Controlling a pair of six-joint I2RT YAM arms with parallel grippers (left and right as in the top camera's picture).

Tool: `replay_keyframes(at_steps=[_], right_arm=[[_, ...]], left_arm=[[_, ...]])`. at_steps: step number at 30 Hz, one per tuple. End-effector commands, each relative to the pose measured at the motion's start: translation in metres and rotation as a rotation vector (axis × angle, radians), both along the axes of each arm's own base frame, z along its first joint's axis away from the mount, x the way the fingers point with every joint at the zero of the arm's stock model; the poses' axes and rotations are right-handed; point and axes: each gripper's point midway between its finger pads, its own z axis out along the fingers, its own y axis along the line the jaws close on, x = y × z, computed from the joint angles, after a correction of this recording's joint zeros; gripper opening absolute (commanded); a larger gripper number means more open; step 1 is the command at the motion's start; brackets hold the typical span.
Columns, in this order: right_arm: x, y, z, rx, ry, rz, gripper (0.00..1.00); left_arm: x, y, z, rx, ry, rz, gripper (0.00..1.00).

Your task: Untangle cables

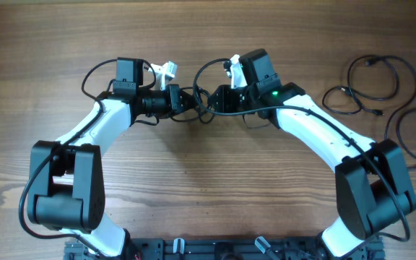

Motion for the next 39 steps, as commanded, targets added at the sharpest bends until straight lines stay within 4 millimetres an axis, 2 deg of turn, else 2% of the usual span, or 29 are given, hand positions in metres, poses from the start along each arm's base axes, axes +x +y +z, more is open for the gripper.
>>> replay_keyframes(at_steps=[1,3,6,10,19,22,25,26,28,32,34,36,37,39], right_arm=[[0.001,0.002,0.007,0.005,-0.019,-0.009,0.25],[0.001,0.003,0.008,0.007,-0.023,-0.009,0.25],[0.001,0.003,0.008,0.007,-0.024,-0.009,0.11],[0.002,0.002,0.008,0.001,-0.027,-0.013,0.04],[-0.005,-0.002,0.001,-0.019,0.014,-0.012,0.04],[-0.007,-0.003,0.000,-0.024,0.023,-0.012,0.14],[-0.006,-0.002,0.001,-0.019,0.018,-0.014,0.15],[-0.005,-0.002,0.002,-0.018,0.014,-0.014,0.15],[-0.003,-0.001,0.003,-0.013,0.006,-0.014,0.04],[-0.005,-0.002,0.002,-0.016,0.009,-0.007,0.04],[-0.008,-0.003,0.004,0.000,0.010,0.036,0.04],[-0.014,-0.002,0.011,0.069,0.021,0.108,0.04],[-0.019,-0.002,0.018,0.132,0.043,0.148,0.04],[-0.024,-0.004,0.030,0.224,0.060,0.203,0.04]], left_arm=[[-0.001,-0.004,0.009,-0.031,-0.012,-0.018,0.04],[-0.001,-0.004,0.009,-0.032,-0.012,-0.018,0.04],[-0.001,-0.006,0.009,-0.032,-0.012,-0.023,0.04],[-0.004,-0.013,0.010,-0.032,-0.017,-0.042,0.04],[-0.005,-0.016,0.010,-0.033,-0.023,-0.051,0.04],[-0.005,-0.016,0.010,-0.033,-0.023,-0.051,0.04],[-0.005,-0.016,0.010,-0.033,-0.023,-0.051,0.04],[-0.005,-0.017,0.010,-0.033,-0.023,-0.051,0.04],[-0.005,-0.016,0.010,-0.033,-0.023,-0.051,0.04],[-0.004,-0.015,0.009,-0.023,-0.028,-0.044,0.04],[0.005,-0.006,-0.004,0.065,-0.031,0.014,0.04],[0.016,0.017,-0.026,0.213,0.037,0.165,0.04],[0.022,0.038,-0.042,0.325,0.095,0.293,0.04],[0.024,0.061,-0.055,0.430,0.141,0.414,0.04]])
